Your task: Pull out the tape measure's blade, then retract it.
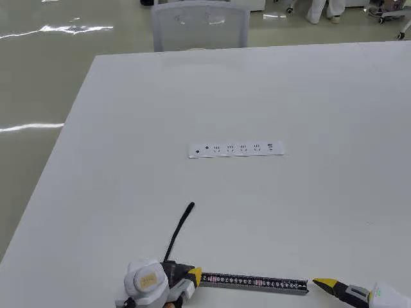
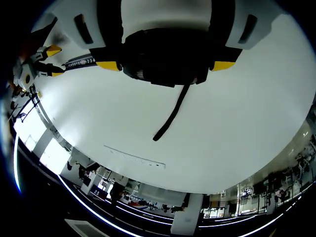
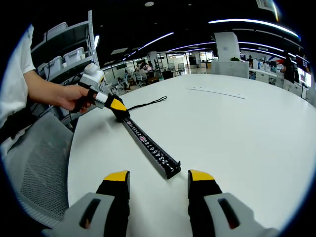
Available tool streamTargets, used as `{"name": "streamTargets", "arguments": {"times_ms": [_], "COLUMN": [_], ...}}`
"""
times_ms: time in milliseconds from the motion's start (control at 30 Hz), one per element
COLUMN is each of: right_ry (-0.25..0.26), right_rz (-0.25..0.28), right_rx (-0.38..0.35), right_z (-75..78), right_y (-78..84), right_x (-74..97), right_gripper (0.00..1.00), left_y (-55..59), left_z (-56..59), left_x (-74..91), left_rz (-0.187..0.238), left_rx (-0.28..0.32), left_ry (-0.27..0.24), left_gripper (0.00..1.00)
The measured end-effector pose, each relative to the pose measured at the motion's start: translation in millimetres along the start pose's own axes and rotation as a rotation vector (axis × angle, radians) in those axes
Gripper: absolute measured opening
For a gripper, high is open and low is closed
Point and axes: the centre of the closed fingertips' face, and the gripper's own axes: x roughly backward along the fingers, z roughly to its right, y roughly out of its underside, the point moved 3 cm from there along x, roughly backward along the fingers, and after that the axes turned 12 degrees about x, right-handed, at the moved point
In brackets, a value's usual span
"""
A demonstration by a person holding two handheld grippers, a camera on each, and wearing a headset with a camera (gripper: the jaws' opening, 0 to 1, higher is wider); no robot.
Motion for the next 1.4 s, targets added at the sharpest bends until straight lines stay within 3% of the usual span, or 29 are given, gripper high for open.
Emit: {"name": "streamTargets", "arguments": {"times_ms": [1133,1400], "right_ry": [-0.038,-0.044], "right_rz": [0.001,0.0], "right_rx": [0.066,0.07], "right_z": [15.9,15.3], "right_y": [3.6,2.0], "right_x": [-16.1,-17.2], "right_gripper": [0.29,0.18], "left_y": [-0.1,-0.1], "left_z": [-0.4,0.1], "left_x": [-0.4,0.3], "left_rz": [0.003,0.003], "left_rx": [-0.001,-0.001], "left_ry": [0.001,0.001], "left_gripper": [0.68,0.68]}}
